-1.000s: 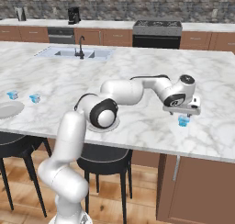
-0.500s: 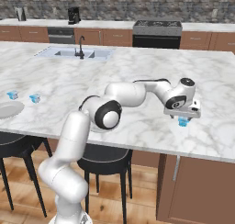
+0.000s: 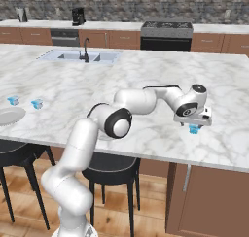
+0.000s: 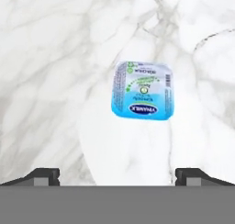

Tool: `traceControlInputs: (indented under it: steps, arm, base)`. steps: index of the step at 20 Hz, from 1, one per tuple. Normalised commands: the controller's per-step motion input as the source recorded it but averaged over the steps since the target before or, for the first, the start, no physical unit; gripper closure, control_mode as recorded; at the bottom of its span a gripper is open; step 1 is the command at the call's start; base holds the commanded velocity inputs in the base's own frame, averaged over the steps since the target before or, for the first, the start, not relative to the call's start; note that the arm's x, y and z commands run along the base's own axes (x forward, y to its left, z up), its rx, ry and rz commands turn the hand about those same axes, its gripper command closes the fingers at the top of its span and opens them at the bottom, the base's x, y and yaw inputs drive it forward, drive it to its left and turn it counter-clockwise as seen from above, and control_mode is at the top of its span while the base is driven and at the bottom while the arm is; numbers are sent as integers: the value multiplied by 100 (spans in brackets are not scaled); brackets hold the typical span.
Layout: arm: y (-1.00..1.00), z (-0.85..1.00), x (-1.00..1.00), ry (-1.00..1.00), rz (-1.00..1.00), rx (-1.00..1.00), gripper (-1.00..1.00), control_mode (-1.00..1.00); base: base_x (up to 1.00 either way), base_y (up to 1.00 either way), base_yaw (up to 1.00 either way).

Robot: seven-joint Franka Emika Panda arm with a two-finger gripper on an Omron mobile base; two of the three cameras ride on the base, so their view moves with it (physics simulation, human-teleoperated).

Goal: Place two yogurt containers on each plate.

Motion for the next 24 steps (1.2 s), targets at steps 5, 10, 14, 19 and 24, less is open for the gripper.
traceControlInputs:
  steps: [5,10,14,19,24]
  arm:
    - [-4,-13,21,0,0,0,-100,-100]
    - [-10,-8,23,0,0,0,-100,-100]
    - [-16,-8,22,1,0,0,-100,-100]
    - [-20,-7,20,1,0,0,-100,-100]
    - [-17,-7,12,2,0,0,-100,-100]
  base:
    - [0,0,0]
    - [0,0,0]
    - [0,0,0]
    - [0,0,0]
    - [0,0,0]
